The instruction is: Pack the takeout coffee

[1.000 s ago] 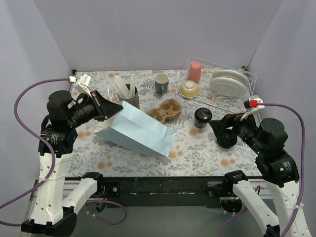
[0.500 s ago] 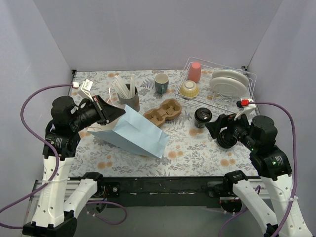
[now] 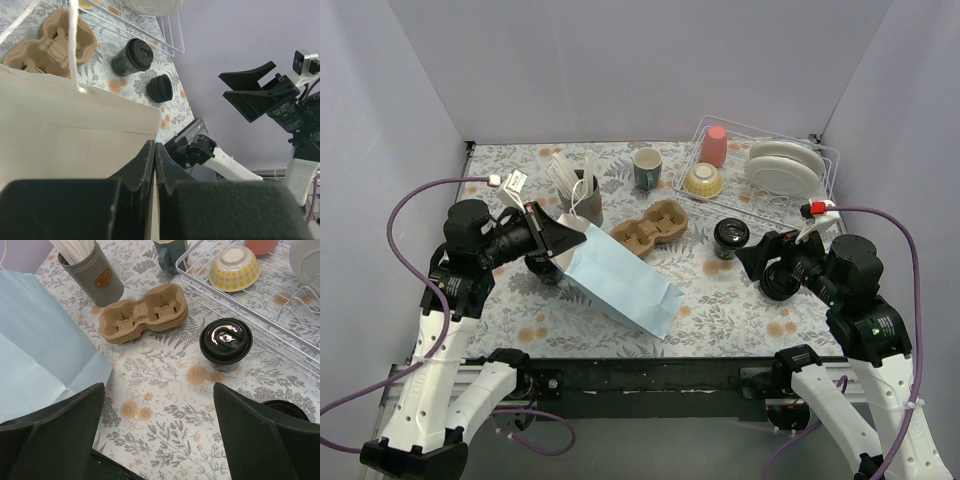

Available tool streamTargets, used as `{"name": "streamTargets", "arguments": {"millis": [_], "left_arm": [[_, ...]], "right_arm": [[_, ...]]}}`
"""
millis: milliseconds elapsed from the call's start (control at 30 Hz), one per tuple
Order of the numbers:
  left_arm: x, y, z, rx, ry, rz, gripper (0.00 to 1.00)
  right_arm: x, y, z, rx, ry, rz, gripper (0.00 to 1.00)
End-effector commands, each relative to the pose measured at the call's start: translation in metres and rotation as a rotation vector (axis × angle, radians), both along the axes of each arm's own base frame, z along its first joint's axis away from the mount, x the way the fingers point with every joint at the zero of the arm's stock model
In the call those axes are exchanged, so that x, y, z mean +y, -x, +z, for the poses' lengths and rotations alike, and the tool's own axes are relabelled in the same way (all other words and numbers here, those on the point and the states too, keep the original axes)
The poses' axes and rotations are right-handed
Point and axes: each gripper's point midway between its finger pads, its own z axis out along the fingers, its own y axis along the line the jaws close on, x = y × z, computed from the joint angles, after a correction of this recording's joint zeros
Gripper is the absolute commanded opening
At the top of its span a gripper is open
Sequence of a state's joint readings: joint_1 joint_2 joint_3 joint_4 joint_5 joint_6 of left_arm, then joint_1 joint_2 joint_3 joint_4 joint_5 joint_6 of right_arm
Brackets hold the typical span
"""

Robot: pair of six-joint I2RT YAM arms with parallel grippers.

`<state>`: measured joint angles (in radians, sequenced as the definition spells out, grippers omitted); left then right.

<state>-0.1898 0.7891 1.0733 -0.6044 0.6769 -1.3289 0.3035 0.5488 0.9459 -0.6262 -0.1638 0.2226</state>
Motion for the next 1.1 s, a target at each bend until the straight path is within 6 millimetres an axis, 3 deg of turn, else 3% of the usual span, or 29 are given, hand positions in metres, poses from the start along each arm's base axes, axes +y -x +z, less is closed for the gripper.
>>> {"name": "streamTargets", "arguments": {"millis": [0,233,300,467,633,900,1067], "left_arm": [[-0.014,0.008,0.001,-0.009,0.03,-0.061,0.02],[-0.047,0.02,0.004,0.001,0.071,-0.191,0.23],[-0.054,0.023,0.006,-0.006,0.082,-0.218,0.36],[-0.067,0.02,0.007,-0.01,0.088,-0.248,0.47],[-0.083,0.016,0.008,-0.002,0.076,-0.285,0.54],[-0.109,0.014,0.02,-0.024,0.101,-0.362,0.61],[-0.116,0.012,0.021,-0.028,0.088,-0.389,0.61]], "right_arm": [[0.005,0.0,0.016,-0.056,-0.032,0.022,0.97],[0.038,0.019,0.006,-0.019,-0.149,0.213,0.96],[0.042,0.024,-0.002,0.009,-0.169,0.24,0.96],[0.05,0.034,-0.033,0.098,-0.179,0.295,0.94],[0.058,0.053,-0.053,0.166,-0.233,0.363,0.93],[0.058,0.066,-0.131,0.357,-0.283,0.323,0.89],[0.062,0.071,-0.147,0.379,-0.318,0.342,0.87]]}}
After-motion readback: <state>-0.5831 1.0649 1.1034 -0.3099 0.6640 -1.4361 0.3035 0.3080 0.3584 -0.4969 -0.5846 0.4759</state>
